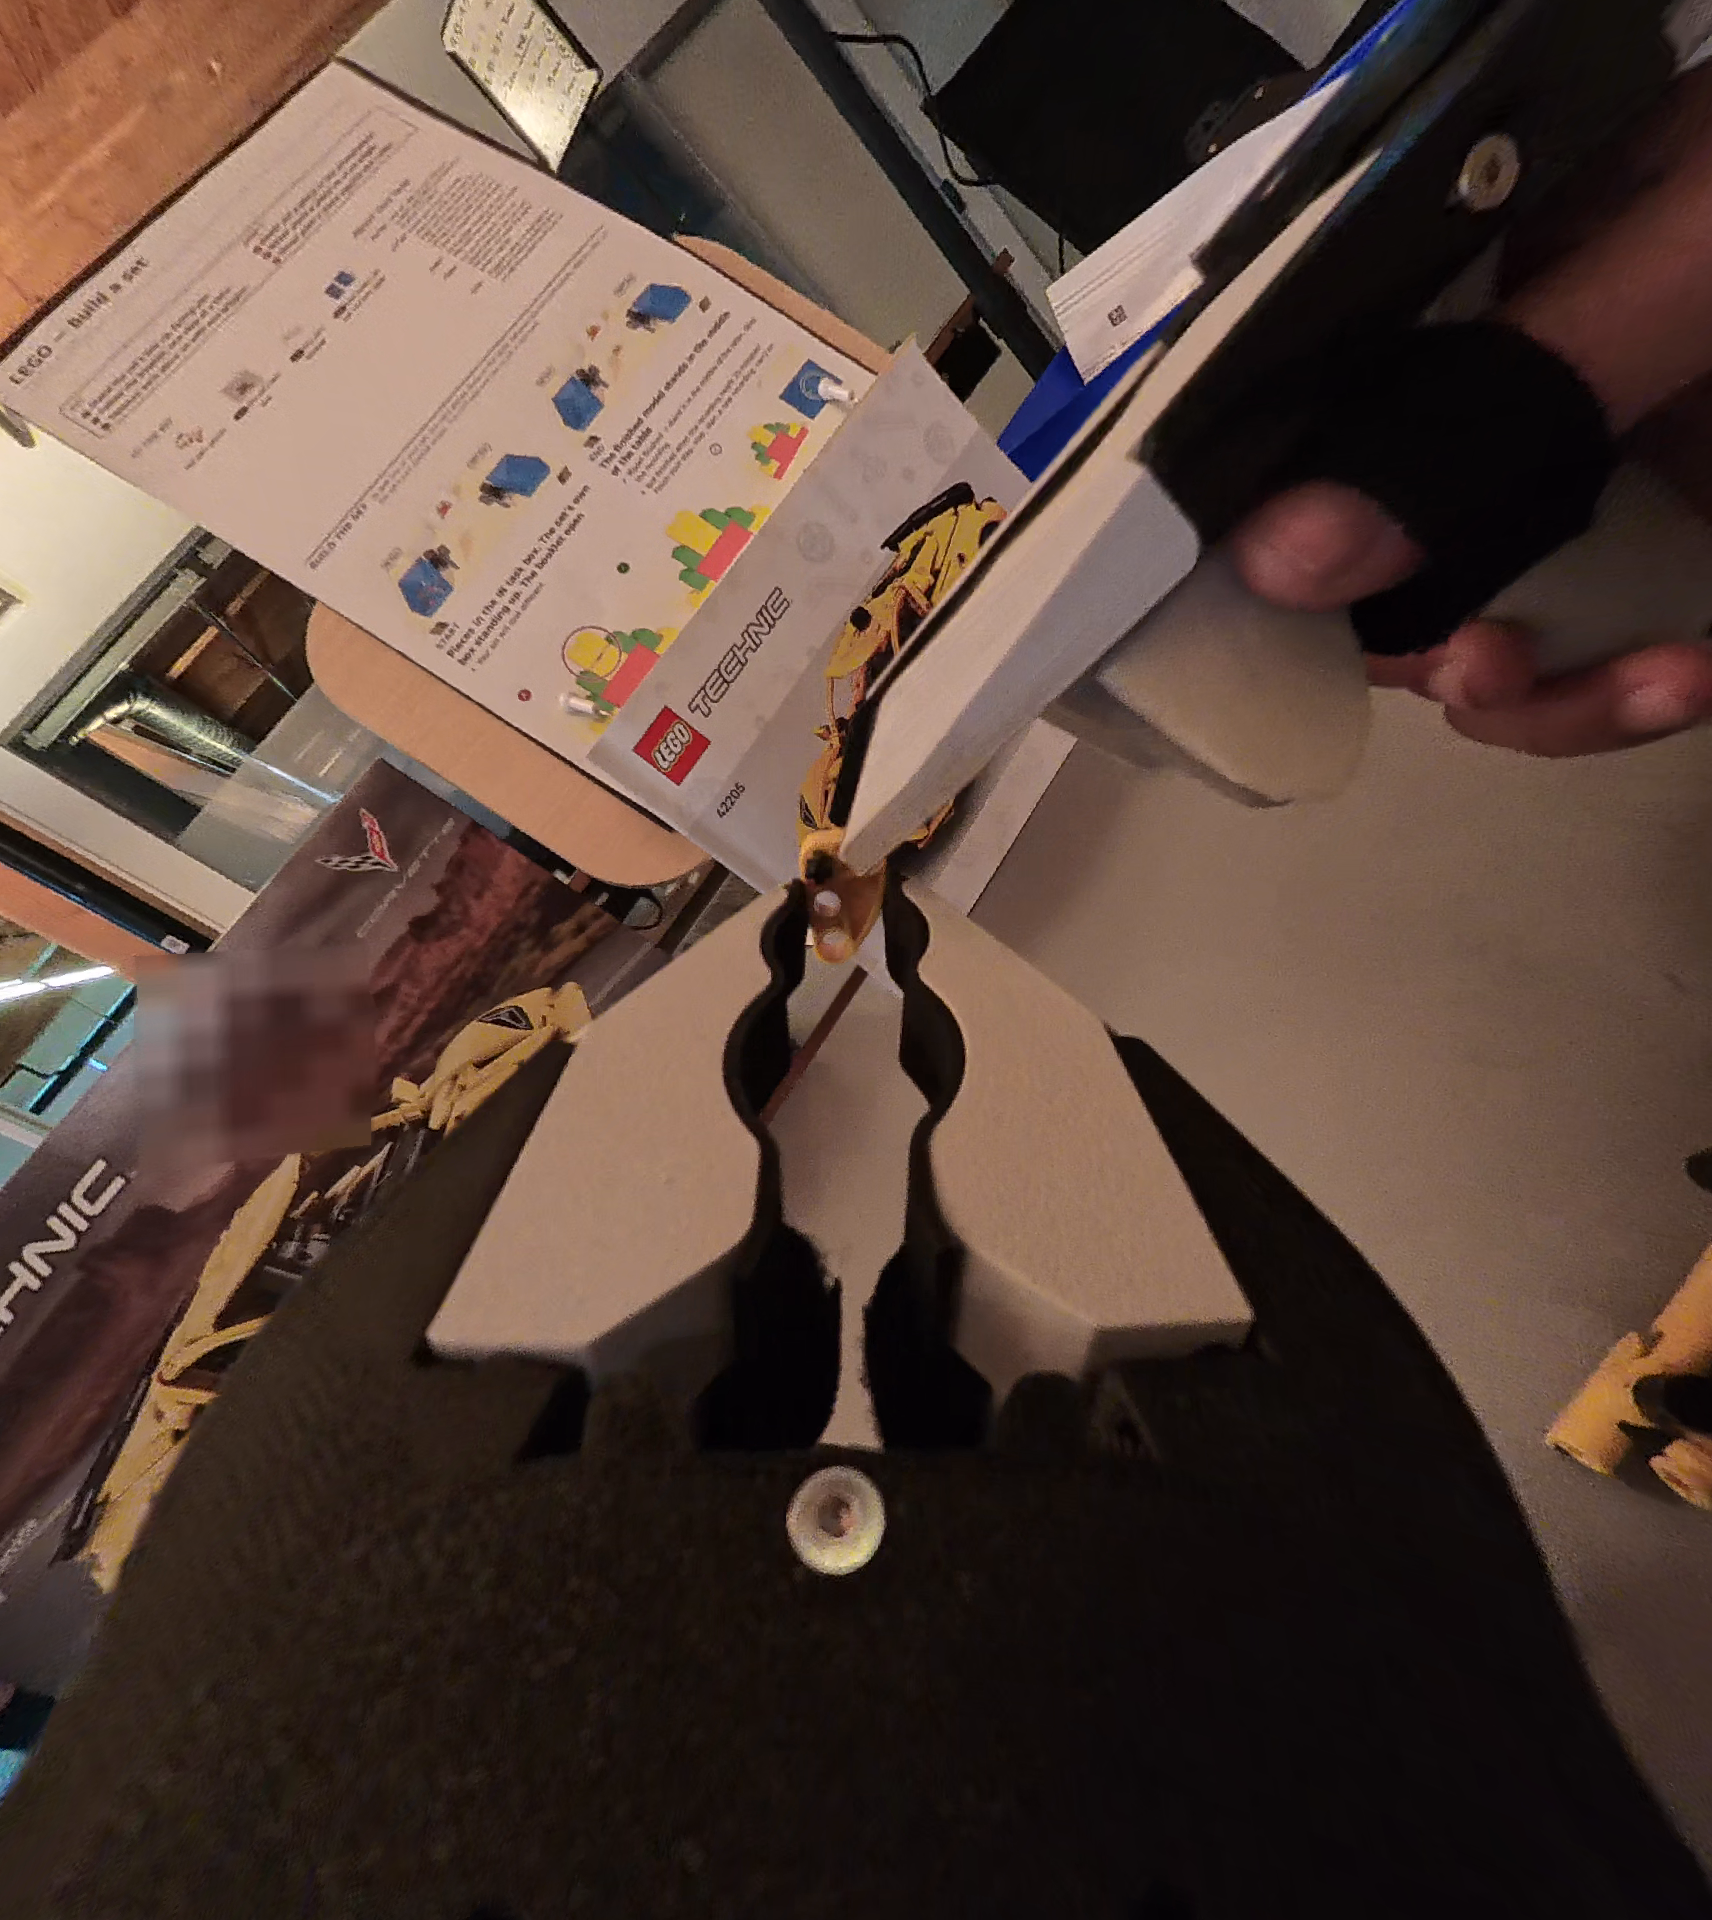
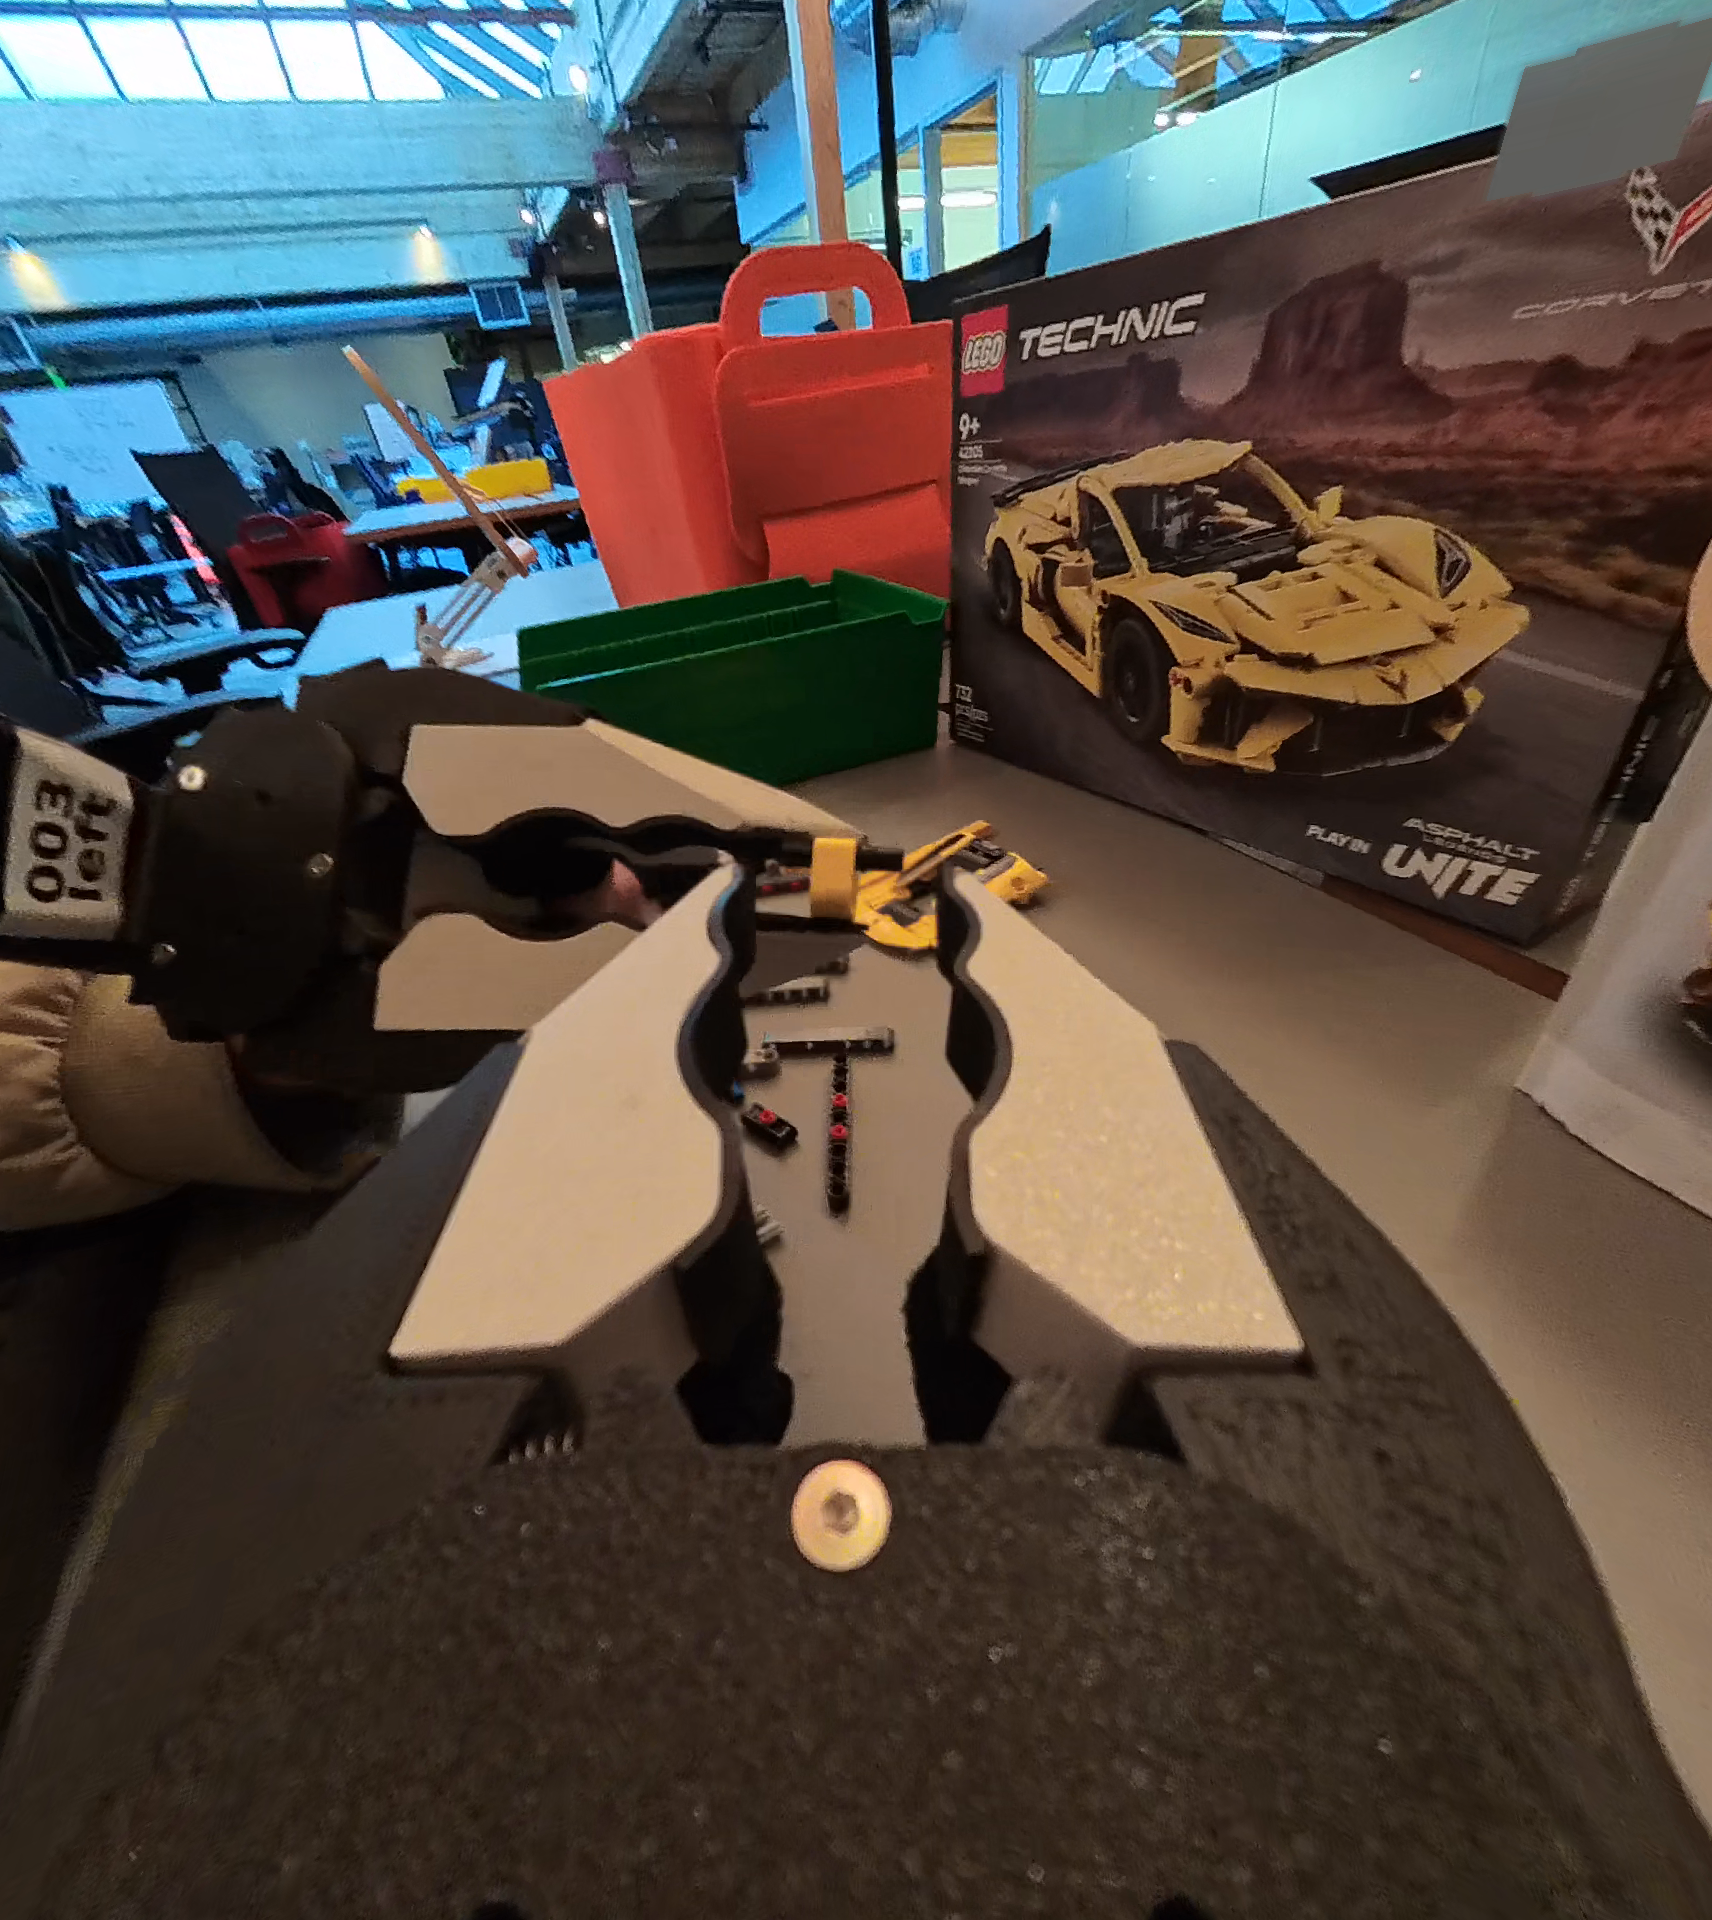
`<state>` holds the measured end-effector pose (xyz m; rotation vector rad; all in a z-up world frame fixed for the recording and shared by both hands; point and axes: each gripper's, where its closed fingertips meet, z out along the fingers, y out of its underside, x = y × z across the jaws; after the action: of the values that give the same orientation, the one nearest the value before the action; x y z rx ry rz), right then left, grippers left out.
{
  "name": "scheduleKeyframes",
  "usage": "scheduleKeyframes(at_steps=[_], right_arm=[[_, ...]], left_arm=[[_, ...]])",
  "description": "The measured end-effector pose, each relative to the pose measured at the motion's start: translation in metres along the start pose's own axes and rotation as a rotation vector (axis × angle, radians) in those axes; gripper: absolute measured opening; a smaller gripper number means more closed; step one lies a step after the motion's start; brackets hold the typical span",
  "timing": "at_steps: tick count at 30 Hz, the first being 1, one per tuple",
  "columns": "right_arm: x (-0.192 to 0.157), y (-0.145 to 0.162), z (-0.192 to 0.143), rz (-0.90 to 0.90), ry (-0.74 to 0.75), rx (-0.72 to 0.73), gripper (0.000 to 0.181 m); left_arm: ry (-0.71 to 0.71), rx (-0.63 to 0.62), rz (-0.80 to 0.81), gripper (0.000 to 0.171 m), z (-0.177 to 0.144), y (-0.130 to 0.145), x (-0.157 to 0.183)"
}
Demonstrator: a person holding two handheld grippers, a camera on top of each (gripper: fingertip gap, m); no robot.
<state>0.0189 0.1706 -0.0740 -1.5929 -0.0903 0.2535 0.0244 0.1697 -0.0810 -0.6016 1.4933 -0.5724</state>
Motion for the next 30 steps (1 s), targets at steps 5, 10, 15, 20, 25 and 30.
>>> scheduleKeyframes(at_steps=[5, 10, 15, 20, 25, 30], right_arm=[[-0.003, 0.001, 0.000, -0.057, 0.012, -0.016, 0.026], [-0.001, 0.003, -0.001, -0.058, 0.008, -0.019, 0.022], [0.001, 0.007, -0.001, -0.025, -0.006, -0.033, 0.022], [0.000, 0.008, -0.001, 0.034, -0.046, -0.016, 0.023], [0.003, 0.008, 0.000, 0.031, -0.036, -0.007, 0.027], [0.001, 0.011, -0.001, 0.043, -0.057, -0.025, 0.020]], left_arm=[[0.005, 0.007, 0.007, 0.014, 0.000, -0.002, 0.004], [0.005, 0.004, 0.008, 0.014, -0.001, -0.002, 0.005], [0.003, -0.005, 0.028, 0.014, 0.001, 0.001, 0.007], [-0.002, -0.002, 0.037, 0.014, 0.000, 0.000, 0.008], [0.000, 0.001, 0.031, 0.014, 0.000, 0.000, 0.007], [0.000, -0.011, 0.051, 0.013, 0.001, 0.002, 0.010]])
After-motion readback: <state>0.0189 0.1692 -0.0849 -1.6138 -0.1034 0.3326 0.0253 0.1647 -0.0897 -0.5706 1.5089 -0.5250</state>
